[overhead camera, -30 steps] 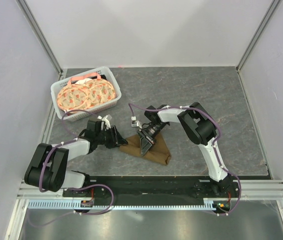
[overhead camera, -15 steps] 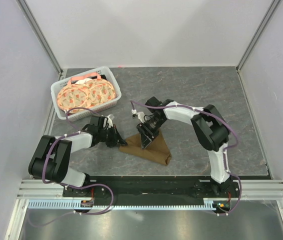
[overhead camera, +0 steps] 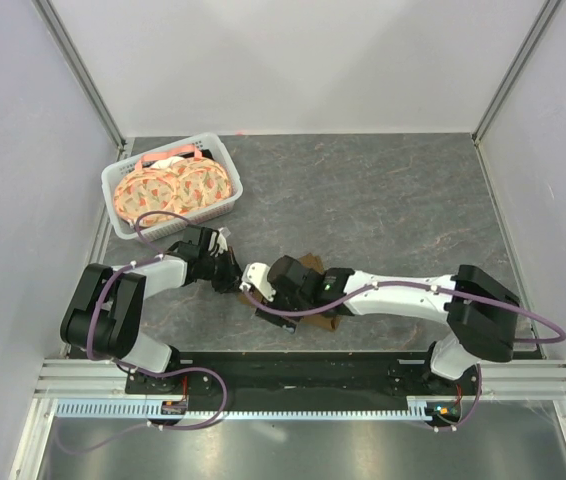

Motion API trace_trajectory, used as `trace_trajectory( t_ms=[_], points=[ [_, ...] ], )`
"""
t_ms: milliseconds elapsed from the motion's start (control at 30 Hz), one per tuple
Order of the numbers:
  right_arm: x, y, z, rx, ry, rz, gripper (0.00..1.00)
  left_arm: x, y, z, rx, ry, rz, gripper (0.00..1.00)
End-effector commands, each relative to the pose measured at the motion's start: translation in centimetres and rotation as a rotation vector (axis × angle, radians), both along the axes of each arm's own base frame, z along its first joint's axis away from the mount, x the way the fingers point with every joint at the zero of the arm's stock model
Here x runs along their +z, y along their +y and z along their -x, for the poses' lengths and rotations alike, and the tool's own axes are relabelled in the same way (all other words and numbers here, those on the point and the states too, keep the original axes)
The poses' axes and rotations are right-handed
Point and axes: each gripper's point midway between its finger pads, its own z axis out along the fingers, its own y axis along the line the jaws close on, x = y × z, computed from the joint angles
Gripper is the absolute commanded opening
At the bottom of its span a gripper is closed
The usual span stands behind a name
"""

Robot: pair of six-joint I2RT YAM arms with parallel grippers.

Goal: Fold the napkin, place the utensils inside, and roll it up
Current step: Roll the napkin with the utensil

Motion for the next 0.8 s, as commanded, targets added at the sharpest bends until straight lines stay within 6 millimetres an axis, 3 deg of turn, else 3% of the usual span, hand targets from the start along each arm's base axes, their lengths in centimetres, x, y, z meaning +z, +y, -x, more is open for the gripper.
trace_trajectory(
  t_ms=[0,233,433,533,567,667,700,767],
  points=[
    [-0.7,0.3,-2.4,-0.096,-0.192,0.048,0.79,-1.1,0.8,0.8,-0.021,0.027,-0.063,0.02],
    [-3.7,0.2,-2.4,-0.095,-0.184,0.129,0.78,-0.8,0.8,0.8,-0.022,0.012,-0.063,0.02],
    [-5.8,-0.5,-2.8,-0.110,-0.107,0.175,0.69,-0.5,0.7,0.7,-0.026,0.003,-0.055,0.02],
    [-6.5,-0.6,-2.5,-0.091,-0.026,0.163,0.52,0.0,0.7,0.4,-0.024,-0.024,-0.050,0.02],
    [-6.6,-0.8,-2.5,-0.088,-0.007,0.158,0.42,0.2,0.7,0.3,-0.021,-0.032,-0.052,0.02],
    [-7.0,-0.5,-1.0,-0.026,0.107,0.126,0.31,1.5,0.8,-0.7,-0.006,-0.097,-0.057,0.19],
    [-7.0,-0.1,0.1,0.015,0.175,0.097,0.29,2.0,0.9,-1.0,0.001,-0.121,-0.061,0.39],
    [-7.3,-0.4,0.4,0.027,0.255,0.073,0.26,3.2,1.6,-1.8,0.038,-0.185,-0.090,0.55]
  ],
)
